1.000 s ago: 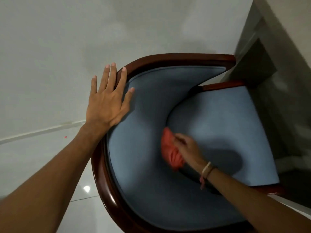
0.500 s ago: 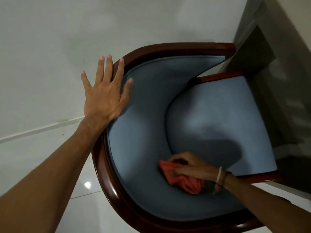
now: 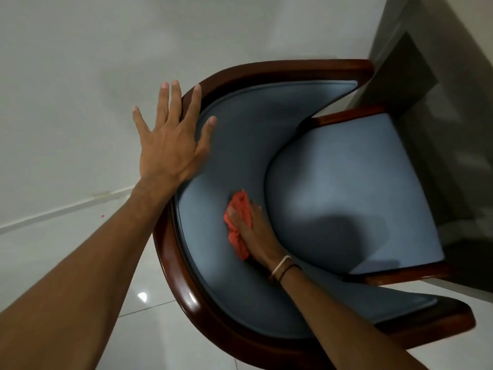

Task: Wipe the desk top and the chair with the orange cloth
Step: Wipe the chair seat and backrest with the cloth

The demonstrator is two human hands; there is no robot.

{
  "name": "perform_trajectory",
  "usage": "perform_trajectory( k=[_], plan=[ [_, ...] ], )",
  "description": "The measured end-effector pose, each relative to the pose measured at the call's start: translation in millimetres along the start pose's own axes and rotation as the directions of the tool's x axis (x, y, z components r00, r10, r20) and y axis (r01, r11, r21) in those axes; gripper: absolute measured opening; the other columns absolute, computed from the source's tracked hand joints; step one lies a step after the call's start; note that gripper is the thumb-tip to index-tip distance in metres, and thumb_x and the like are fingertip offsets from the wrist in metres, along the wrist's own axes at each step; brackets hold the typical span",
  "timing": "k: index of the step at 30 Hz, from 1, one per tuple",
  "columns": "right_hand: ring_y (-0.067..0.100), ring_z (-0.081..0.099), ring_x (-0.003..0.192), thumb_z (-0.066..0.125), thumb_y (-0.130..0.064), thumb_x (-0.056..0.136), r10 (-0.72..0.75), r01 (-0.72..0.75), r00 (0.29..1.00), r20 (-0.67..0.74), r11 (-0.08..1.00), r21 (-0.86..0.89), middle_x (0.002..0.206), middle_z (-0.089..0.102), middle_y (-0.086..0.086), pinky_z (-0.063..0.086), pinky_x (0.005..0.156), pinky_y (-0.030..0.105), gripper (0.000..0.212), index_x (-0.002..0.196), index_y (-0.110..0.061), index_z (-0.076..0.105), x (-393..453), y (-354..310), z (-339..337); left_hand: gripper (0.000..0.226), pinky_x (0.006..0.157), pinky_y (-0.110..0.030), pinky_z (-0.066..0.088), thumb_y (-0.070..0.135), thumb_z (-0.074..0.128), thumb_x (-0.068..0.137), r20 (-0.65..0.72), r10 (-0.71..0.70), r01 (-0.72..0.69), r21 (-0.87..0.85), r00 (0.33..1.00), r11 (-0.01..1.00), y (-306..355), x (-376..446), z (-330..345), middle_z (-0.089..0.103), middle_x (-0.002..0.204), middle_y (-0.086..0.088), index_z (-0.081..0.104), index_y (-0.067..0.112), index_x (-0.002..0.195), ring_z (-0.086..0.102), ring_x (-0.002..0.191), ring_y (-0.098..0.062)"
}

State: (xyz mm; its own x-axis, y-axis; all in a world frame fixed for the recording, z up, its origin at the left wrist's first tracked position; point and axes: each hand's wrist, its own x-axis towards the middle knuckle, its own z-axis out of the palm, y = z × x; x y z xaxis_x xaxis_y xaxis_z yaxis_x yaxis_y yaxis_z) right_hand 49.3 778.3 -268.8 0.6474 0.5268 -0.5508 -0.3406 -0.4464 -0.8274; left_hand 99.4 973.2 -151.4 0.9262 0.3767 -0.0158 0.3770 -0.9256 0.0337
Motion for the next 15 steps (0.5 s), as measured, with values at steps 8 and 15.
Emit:
perform_trajectory(
  k=[8, 15],
  plan=[
    [0.014, 0.058, 0.129, 0.057, -0.043, 0.095, -0.201, 0.220, 0.969, 0.143, 0.966, -0.133, 0.131, 0.064, -0.004, 0.038, 0.115, 0.026, 0.039, 0.132, -0.032, 0.055, -105.7, -33.3, -6.2, 0.068, 0.119, -0.073, 0.006, 0.064, 0.011, 0.101, 0.014, 0.027, -0.027, 0.014, 1.000, 1.000, -1.6, 1.1, -0.8, 0.006, 0.171, -0.010, 0.006, 0.031, 0.160, 0.000, 0.158, -0.027],
    [0.027, 0.067, 0.121, 0.062, -0.036, 0.087, 0.011, -0.182, 0.979, 0.203, 0.495, 0.850, 0.129, 0.071, 0.014, 0.044, 0.112, 0.046, 0.042, 0.124, -0.020, 0.072, -155.9, -63.3, -72.3, 0.058, 0.124, -0.064, 0.008, 0.046, 0.030, 0.107, -0.045, 0.024, -0.034, -0.239, 0.999, 0.970, 30.5, -32.7, -26.6, 0.015, 0.168, -0.017, 0.025, 0.019, 0.159, 0.010, 0.157, -0.031]
  ],
)
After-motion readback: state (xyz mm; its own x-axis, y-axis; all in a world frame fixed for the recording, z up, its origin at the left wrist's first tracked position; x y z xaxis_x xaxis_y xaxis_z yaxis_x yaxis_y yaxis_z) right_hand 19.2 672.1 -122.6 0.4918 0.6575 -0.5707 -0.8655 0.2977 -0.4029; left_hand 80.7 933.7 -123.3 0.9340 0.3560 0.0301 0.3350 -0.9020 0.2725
